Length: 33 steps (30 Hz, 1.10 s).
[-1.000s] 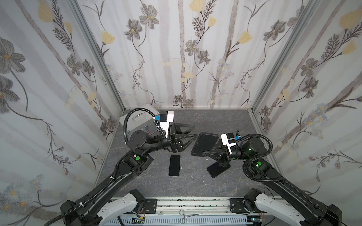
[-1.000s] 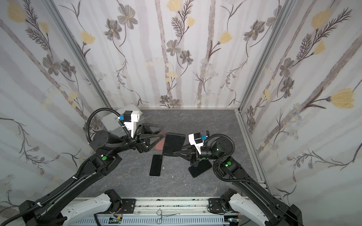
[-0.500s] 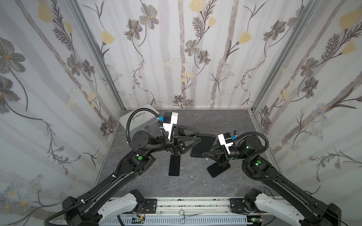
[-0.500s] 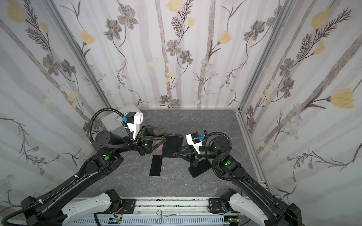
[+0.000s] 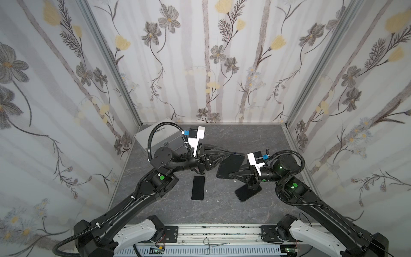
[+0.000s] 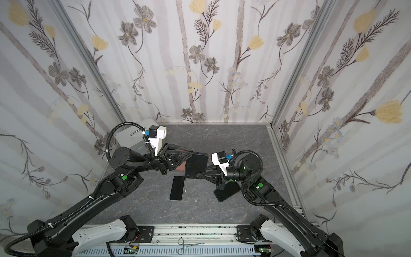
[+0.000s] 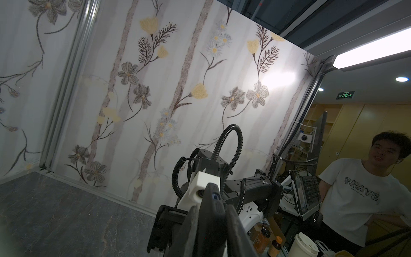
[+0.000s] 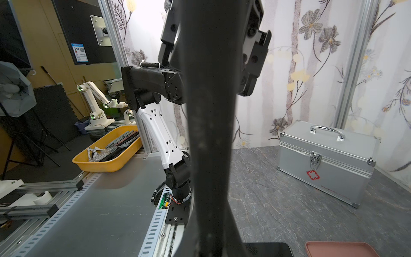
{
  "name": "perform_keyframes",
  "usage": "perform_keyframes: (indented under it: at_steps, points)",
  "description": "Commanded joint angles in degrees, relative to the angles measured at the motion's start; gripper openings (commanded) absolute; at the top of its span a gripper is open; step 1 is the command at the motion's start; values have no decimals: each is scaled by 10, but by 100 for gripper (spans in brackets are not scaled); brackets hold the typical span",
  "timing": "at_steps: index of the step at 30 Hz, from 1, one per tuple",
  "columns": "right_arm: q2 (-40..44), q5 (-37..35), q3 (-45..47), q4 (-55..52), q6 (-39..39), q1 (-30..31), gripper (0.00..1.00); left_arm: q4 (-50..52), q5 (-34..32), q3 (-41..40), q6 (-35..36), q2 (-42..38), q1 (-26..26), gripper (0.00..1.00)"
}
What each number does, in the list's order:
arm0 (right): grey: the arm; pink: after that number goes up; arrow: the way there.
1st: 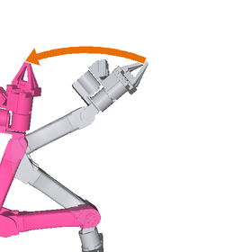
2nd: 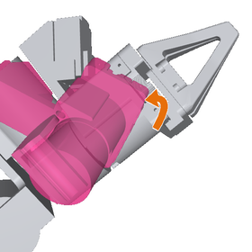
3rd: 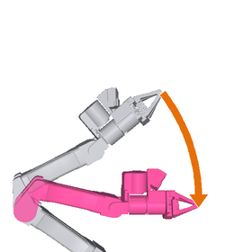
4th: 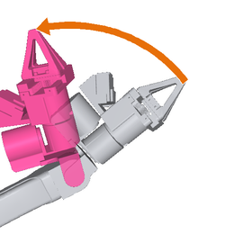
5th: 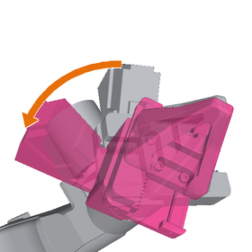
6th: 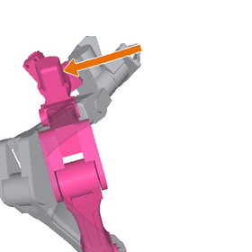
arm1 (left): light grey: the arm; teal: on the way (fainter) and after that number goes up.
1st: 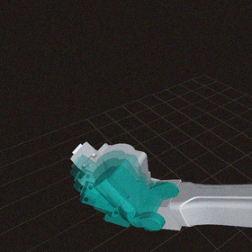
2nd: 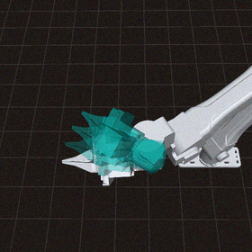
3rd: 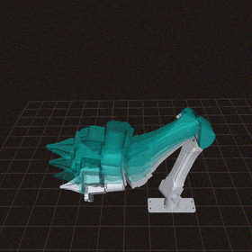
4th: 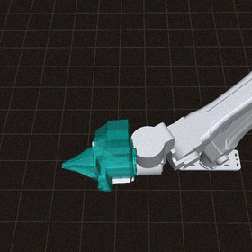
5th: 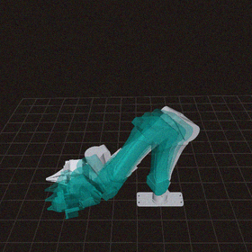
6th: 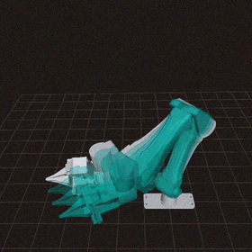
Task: Take the phone out of the phone case
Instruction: Remove the phone case from the phone.
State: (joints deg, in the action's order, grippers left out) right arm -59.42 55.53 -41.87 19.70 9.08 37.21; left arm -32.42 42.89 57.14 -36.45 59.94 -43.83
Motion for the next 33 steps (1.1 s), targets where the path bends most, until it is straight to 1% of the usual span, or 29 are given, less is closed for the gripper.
perform_keyframes:
  at_steps: [1,6,10,11,15,22,24,26,28,30,33]
  points:
    - [7,-4,-4,8,-41,0,0,-18,26,7,-28,4,5,20]
    - [8,-16,-8,-4,-79,-5,0,-18,59,3,-63,4,21,17]
    - [0,-9,-8,-2,-101,-16,0,-18,76,1,-87,2,35,14]
    - [-2,-8,-27,-2,-108,-17,0,-18,80,1,-92,2,37,14]
    - [-13,3,-37,-5,-146,-27,0,-16,102,3,-116,6,48,13]
    - [-40,10,-80,-66,-232,-37,0,-10,125,5,-135,10,53,12]
    - [-49,12,-91,-83,-246,-38,0,-7,125,6,-133,7,54,15]
    - [-57,15,-98,-92,-251,-38,0,1,122,7,-124,4,57,22]
    - [-58,15,-96,-91,-247,-38,0,12,116,10,-111,0,60,27]
    - [-56,14,-87,-80,-230,-39,0,28,105,13,-91,-4,64,33]
    - [-38,-4,-51,-29,-177,-39,0,75,58,25,-32,-15,71,40]
